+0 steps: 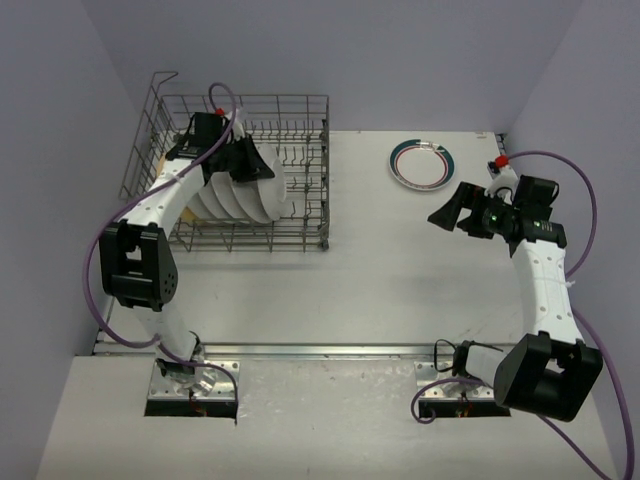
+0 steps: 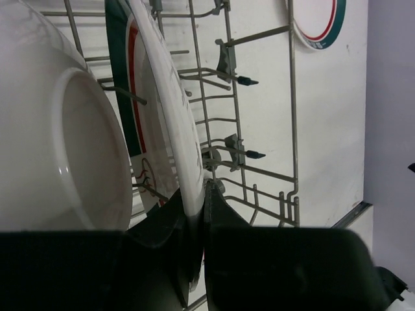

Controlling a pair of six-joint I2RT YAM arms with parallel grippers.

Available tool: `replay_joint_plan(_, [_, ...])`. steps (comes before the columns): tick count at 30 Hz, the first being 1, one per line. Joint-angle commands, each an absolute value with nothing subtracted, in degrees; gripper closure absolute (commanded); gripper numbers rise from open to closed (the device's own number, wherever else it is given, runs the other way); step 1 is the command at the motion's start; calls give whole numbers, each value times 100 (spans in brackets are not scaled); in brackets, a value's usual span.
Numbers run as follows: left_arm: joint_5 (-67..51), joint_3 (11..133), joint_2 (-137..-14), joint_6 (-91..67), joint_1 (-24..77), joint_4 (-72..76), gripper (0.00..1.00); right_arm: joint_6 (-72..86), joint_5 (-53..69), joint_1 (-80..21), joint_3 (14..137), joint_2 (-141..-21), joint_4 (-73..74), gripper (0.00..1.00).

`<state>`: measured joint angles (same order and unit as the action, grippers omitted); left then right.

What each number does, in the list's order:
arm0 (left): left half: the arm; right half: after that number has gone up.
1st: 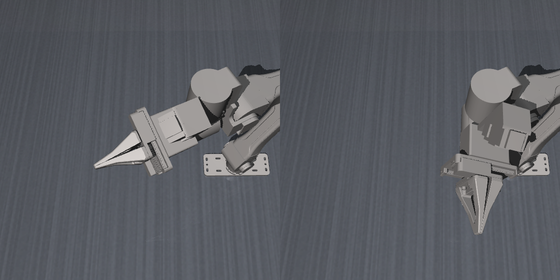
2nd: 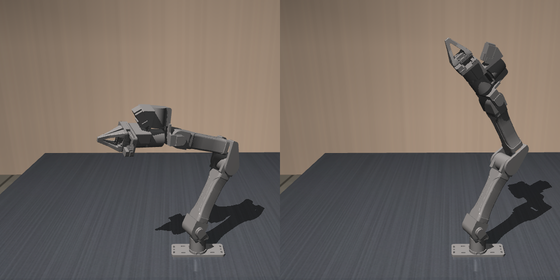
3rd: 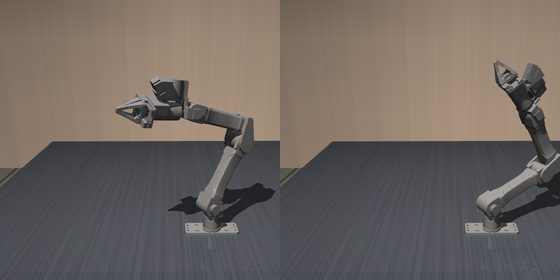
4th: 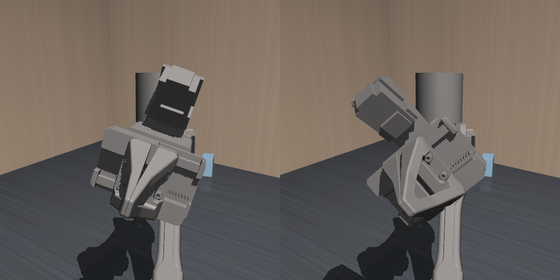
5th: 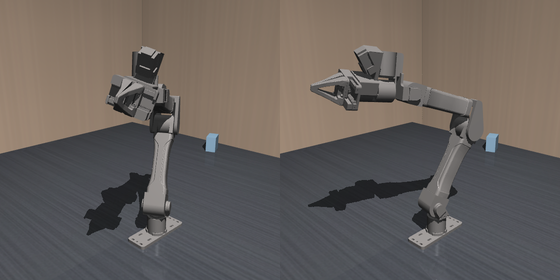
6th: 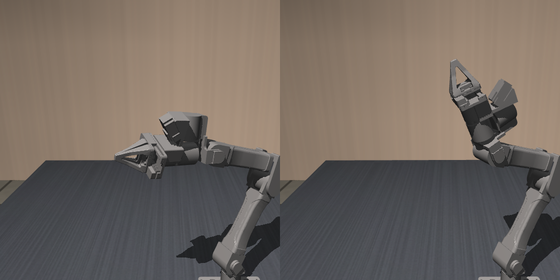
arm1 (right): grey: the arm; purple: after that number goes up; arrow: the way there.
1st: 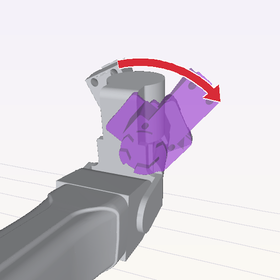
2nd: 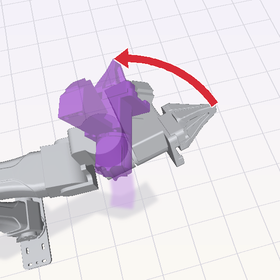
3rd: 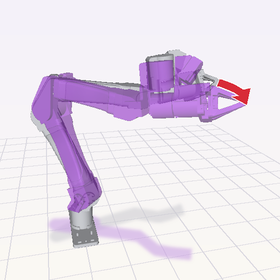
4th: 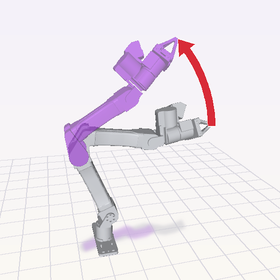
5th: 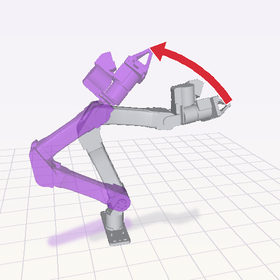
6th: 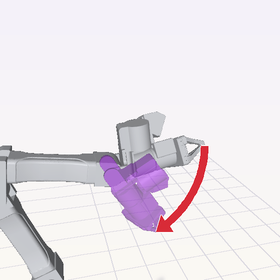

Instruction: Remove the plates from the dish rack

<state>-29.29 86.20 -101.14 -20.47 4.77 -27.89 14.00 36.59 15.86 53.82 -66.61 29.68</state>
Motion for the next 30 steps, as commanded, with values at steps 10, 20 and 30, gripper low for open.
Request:
replay_joint_plan(10, [-3782, 10505, -8897, -950, 566, -2699, 100, 1912, 4075, 1571, 6093, -6479, 3179, 1])
replay_joint_plan(20, [-765, 7580, -6530, 4763, 4056, -2806, 100, 2797, 5684, 1626, 6479, -7209, 3379, 2])
replay_joint_plan(30, [389, 5589, -5556, 7071, 5757, -2119, 100, 2323, 6581, 1369, 6159, -7510, 3852, 6])
